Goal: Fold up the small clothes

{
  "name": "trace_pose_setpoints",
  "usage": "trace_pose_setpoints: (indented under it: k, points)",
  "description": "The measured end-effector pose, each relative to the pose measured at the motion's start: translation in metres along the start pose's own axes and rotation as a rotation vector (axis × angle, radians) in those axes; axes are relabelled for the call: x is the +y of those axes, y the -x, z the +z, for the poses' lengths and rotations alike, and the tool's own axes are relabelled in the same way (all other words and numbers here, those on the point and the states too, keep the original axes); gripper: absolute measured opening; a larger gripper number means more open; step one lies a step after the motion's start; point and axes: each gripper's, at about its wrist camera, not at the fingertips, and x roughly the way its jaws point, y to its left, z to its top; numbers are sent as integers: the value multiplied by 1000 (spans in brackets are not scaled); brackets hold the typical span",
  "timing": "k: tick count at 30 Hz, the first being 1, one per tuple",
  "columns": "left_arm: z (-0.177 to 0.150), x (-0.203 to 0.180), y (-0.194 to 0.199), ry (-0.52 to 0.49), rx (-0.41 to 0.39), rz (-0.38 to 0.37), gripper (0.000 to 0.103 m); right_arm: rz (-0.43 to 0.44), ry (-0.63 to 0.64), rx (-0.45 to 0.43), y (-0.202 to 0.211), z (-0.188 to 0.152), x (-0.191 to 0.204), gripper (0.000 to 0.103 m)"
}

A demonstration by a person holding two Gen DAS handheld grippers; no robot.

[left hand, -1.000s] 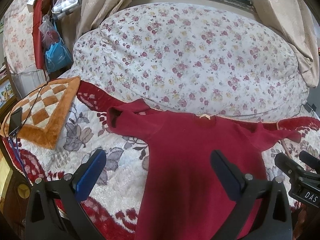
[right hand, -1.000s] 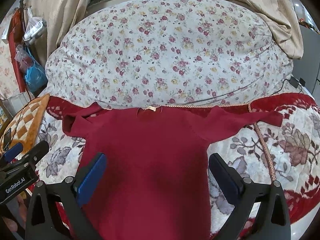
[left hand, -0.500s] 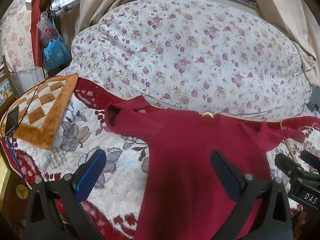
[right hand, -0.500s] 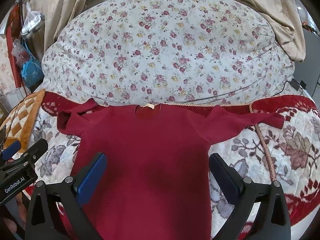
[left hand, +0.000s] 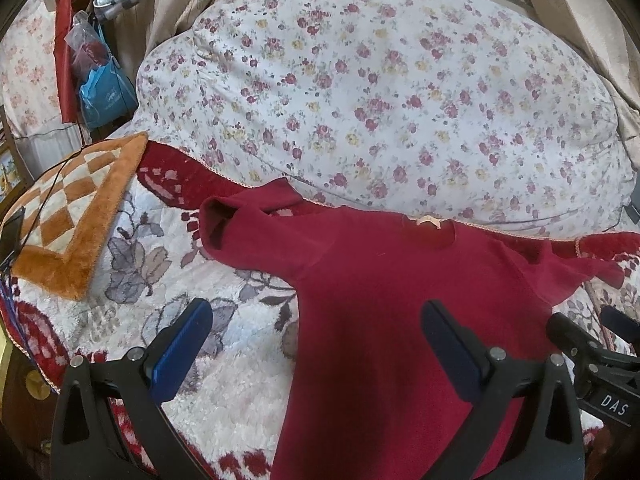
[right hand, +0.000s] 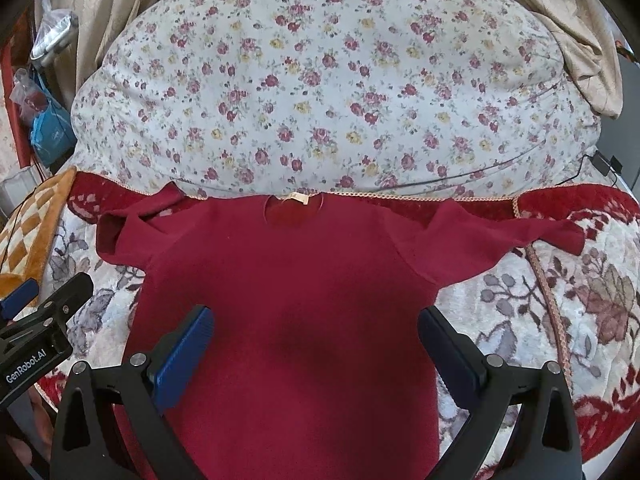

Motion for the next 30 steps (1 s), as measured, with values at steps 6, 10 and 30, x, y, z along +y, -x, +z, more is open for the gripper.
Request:
trace_pose_setpoints:
  k: [6,10,30]
  points:
    - [3,3,-16,5,25,6,103,12,-9,21,-16,3,3,103]
    - [5,4,-23,9,33,8,103,14,-7,33,-24,4,6,103]
    - [42,114,-91,168,59,96,103,115,4,101,-78,14,28,103]
